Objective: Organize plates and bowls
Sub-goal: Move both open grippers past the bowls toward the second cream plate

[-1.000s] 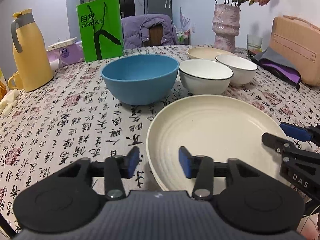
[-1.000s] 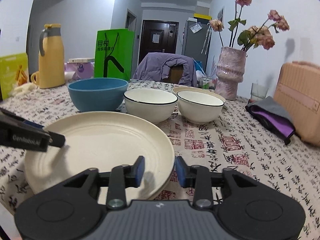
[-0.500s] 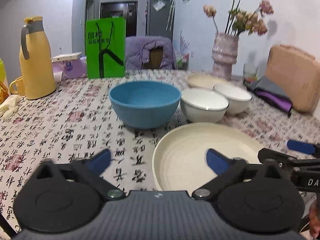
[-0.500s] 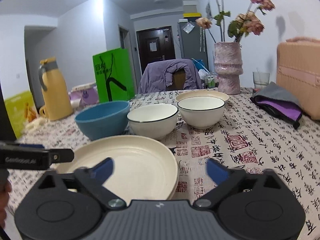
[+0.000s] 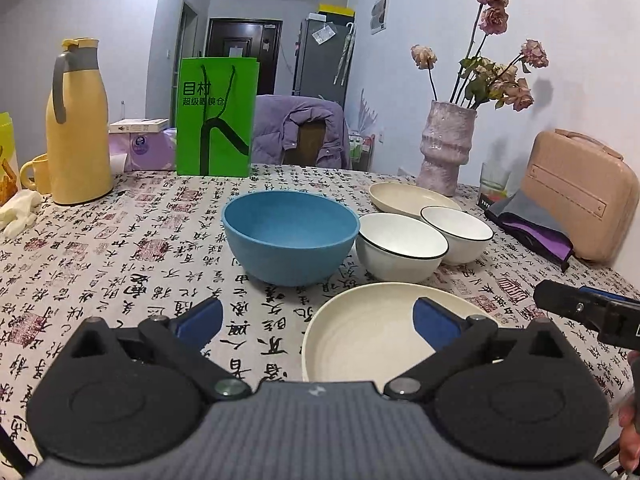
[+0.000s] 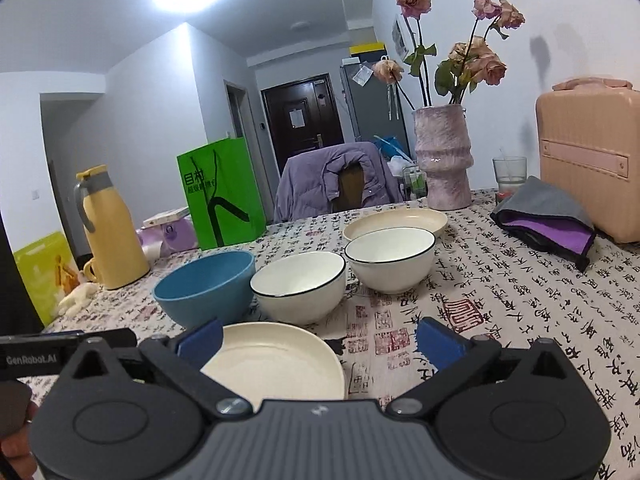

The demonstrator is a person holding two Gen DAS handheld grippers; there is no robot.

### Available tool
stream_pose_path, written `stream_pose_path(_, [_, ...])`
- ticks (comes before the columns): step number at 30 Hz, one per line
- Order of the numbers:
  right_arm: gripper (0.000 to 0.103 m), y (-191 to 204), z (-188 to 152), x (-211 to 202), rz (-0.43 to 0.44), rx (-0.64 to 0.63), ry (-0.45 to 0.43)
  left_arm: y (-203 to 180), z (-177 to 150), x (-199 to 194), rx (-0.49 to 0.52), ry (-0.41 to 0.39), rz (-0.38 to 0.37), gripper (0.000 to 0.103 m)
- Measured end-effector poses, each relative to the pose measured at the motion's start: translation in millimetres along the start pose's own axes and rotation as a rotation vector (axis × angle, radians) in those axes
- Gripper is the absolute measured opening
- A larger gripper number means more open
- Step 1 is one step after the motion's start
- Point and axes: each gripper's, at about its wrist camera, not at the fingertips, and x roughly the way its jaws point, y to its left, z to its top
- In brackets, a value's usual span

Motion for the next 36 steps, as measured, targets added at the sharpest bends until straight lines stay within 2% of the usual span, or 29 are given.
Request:
stream_pose_path(18, [0.103,-14.7,12.0,3.4,-0.012,0.026,0.004,-11.6,9.7,-0.8,0.005,-0.025,-0.011,0.103])
stream_pose_path(36, [0.103,-35.7,55.3,15.1,0.016,0.063,0.003,-36.4,49.7,6.9,-0.018,-0.077,-0.021,0.103])
